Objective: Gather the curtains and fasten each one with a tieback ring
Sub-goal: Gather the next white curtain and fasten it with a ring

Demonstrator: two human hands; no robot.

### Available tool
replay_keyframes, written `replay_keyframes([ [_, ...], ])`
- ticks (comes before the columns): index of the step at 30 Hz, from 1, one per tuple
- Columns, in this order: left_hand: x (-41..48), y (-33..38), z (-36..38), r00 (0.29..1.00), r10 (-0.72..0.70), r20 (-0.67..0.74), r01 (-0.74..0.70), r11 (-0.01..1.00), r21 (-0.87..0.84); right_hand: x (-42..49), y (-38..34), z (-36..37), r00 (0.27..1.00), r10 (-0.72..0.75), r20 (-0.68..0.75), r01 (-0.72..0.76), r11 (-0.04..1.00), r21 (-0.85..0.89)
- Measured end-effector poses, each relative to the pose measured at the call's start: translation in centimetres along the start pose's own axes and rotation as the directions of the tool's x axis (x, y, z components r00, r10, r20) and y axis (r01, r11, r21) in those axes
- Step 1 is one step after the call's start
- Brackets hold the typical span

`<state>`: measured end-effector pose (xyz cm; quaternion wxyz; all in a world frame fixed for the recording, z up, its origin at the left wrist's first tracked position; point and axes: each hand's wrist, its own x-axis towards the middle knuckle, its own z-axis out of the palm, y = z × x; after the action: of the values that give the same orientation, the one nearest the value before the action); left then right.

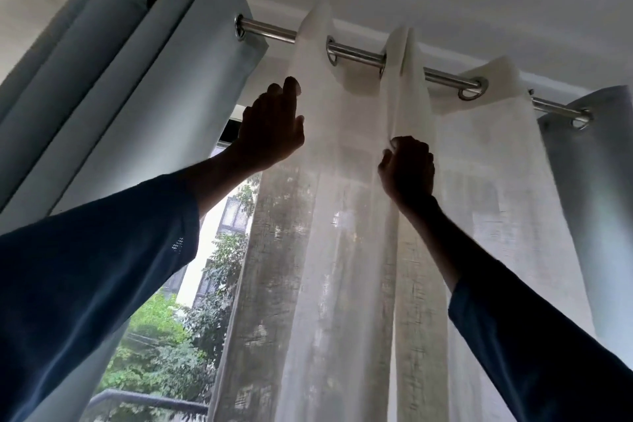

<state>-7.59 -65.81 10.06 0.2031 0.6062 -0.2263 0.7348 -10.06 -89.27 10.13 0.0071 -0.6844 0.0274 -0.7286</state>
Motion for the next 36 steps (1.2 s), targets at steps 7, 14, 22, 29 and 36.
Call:
replay_keyframes([
  [7, -0.1, -3.5, 0.0, 0.992, 0.010, 0.126, -0.002, 0.998, -0.063, -0.3, -6.8, 1.9, 0.998, -0.058, -0.016, 0.058, 0.998, -0.013],
  [14, 0.5, -5.4, -1.2, 0.984, -0.007, 0.177, 0.034, 0.988, -0.148, 0.7, -12.4, 0.7, 0.994, -0.104, -0.025, 0.106, 0.992, 0.073],
  [22, -0.2, -5.3, -1.6, 0.976, -0.042, 0.215, 0.093, 0.969, -0.228, 0.2, -15.8, 0.2, 0.990, -0.120, 0.072, 0.100, 0.968, 0.229],
  [29, -2.4, -1.3, -0.6, 0.947, -0.030, 0.321, 0.117, 0.960, -0.253, -5.0, -12.1, -0.3, 0.995, -0.026, 0.091, -0.014, 0.907, 0.421],
  [36, -3.5, 2.5, 0.7, 0.816, -0.053, 0.575, 0.248, 0.931, -0.267, -8.4, -8.0, -1.2, 0.995, -0.047, 0.083, 0.008, 0.908, 0.420],
])
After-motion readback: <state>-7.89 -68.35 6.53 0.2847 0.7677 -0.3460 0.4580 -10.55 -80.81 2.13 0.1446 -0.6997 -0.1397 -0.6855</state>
